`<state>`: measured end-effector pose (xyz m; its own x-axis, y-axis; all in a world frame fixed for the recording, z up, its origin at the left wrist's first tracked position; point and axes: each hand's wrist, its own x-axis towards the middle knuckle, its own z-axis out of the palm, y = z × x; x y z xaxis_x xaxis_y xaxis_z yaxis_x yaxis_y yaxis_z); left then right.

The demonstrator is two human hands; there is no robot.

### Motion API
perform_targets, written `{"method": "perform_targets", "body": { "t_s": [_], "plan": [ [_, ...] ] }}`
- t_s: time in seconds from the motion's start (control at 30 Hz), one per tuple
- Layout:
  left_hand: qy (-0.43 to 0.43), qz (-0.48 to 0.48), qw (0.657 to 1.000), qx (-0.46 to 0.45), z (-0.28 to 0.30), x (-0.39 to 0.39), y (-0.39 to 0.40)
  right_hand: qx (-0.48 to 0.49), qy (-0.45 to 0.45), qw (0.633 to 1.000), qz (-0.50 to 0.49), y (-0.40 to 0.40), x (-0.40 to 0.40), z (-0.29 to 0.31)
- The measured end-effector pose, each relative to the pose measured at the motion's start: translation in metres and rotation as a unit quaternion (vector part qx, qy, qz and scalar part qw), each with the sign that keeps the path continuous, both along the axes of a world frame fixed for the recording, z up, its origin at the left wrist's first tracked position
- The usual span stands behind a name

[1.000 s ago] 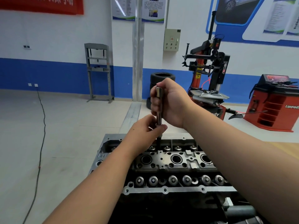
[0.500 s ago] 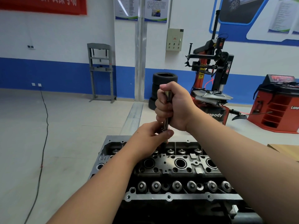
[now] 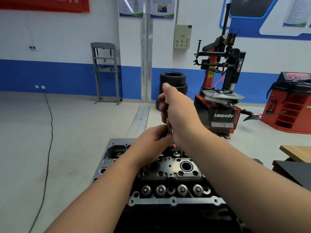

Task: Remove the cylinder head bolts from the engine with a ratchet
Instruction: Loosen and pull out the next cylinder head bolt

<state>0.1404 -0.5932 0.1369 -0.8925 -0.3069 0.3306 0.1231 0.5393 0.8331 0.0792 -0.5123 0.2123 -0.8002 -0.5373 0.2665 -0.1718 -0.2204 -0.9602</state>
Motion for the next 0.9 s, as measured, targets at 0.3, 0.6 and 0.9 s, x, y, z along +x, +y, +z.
{"method": "perform_targets", "body": {
  "t_s": [0.3,0.6,0.9],
  "plan": [
    [-0.009,-0.032,0.986,0.165,0.000,-0.019,0.009,-0.050,-0.005,0.998,0.037,-0.007,0.004,0.006],
    [0.059,0.169,0.977,0.116,-0.003,-0.039,0.039,-0.019,-0.022,0.993,0.115,0.000,-0.006,0.009],
    [0.097,0.248,0.957,0.119,-0.009,-0.050,0.045,0.004,-0.032,0.982,0.184,0.001,-0.014,0.009]
  ]
}}
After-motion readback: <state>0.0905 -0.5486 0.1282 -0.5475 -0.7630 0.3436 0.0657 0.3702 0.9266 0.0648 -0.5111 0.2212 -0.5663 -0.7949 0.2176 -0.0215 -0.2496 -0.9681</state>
